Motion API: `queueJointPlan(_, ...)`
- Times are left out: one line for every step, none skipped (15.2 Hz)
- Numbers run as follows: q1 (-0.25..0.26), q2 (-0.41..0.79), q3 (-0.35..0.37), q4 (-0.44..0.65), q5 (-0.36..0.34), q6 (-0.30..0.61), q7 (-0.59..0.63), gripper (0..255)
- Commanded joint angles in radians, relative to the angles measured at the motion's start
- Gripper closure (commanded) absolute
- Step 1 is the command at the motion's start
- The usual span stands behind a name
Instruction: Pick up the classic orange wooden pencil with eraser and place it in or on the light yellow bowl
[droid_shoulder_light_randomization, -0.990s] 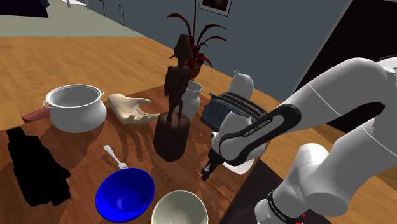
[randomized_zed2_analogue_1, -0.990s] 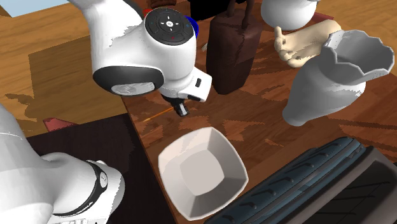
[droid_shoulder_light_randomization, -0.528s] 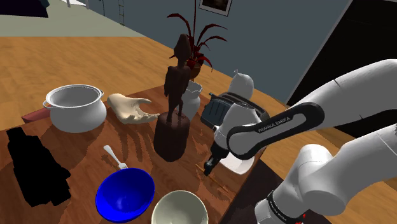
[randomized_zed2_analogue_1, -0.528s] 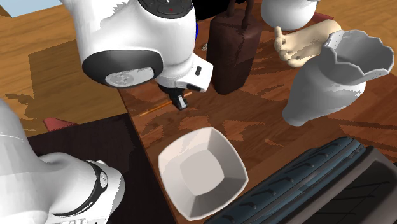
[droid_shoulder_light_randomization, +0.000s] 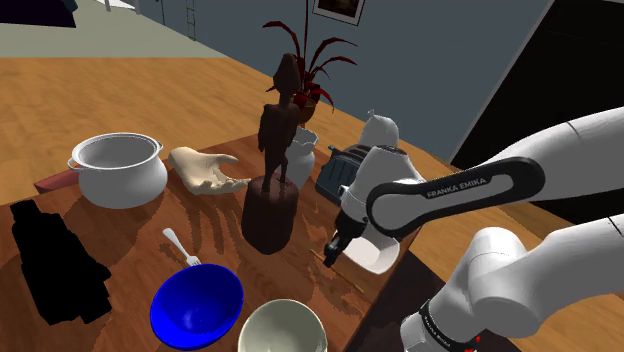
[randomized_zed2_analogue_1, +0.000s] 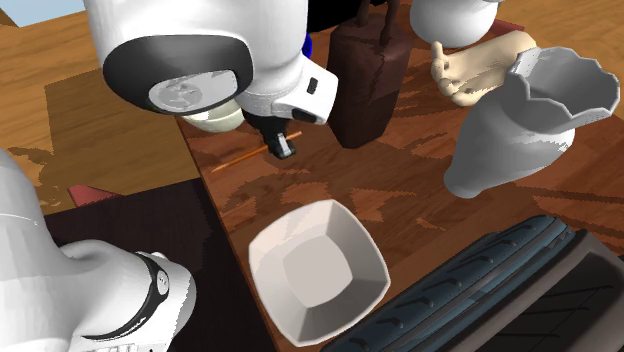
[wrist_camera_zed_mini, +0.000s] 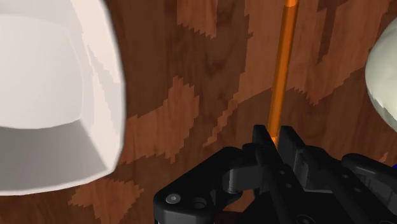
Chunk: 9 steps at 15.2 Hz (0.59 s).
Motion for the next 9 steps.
queueJointPlan(-0.007,-0.032,0.002,0.008,-0.014,-0.041,0.015,255)
queueJointPlan(-0.011,-0.047,0.002,0.014,-0.021,-0.061,0.021,255)
queueJointPlan(-0.015,-0.061,0.002,0.02,-0.027,-0.08,0.027,255)
queueJointPlan(-0.018,-0.075,0.002,0.026,-0.033,-0.1,0.033,255)
queueJointPlan(-0.021,-0.088,0.002,0.033,-0.039,-0.119,0.039,255)
queueJointPlan(-0.024,-0.101,0.002,0.039,-0.045,-0.138,0.044,255)
queueJointPlan(-0.027,-0.113,0.001,0.047,-0.05,-0.157,0.05,255)
queueJointPlan(-0.029,-0.124,0.001,0.054,-0.055,-0.175,0.055,255)
queueJointPlan(-0.032,-0.135,0.0,0.062,-0.06,-0.194,0.059,255)
